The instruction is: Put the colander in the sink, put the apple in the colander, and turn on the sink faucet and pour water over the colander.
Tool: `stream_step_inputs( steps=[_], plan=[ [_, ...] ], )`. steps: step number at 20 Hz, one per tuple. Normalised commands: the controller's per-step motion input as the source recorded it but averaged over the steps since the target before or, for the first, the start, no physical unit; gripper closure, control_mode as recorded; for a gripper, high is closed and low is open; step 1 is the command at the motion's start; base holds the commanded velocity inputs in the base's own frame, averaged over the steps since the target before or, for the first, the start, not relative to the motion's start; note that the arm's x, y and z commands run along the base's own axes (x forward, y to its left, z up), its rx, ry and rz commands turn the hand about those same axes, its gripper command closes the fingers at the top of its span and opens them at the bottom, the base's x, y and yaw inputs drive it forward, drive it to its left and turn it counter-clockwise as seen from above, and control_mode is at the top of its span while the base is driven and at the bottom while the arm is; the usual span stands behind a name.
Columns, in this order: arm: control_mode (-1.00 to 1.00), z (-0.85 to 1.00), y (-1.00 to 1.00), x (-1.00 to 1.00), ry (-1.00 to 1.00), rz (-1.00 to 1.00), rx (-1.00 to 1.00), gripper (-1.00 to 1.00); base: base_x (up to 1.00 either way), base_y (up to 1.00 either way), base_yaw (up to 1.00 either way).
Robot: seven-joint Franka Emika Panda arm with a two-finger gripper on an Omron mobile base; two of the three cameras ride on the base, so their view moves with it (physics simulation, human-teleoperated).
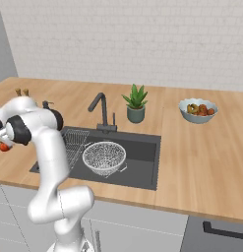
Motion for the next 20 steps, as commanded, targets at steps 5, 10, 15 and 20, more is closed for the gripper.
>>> stream_step_inputs(
  steps=[5,10,15,20],
  plan=[
    [-1.00,-0.14,0.08,0.18,0.20,0.08,0.00,-1.00,0.00,0.00,0.00],
    [-1.00,-0.05,0.27,0.14,0.05,0.07,0.00,-1.00,0.00,0.00,0.00],
    [-1.00,-0.13,0.32,-0.01,0.03,0.05,0.00,-1.00,0.00,0.00,0.00],
    [-1.00,-0.16,0.28,-0.15,0.01,0.01,0.00,-1.00,0.00,0.00,0.00]
  ],
)
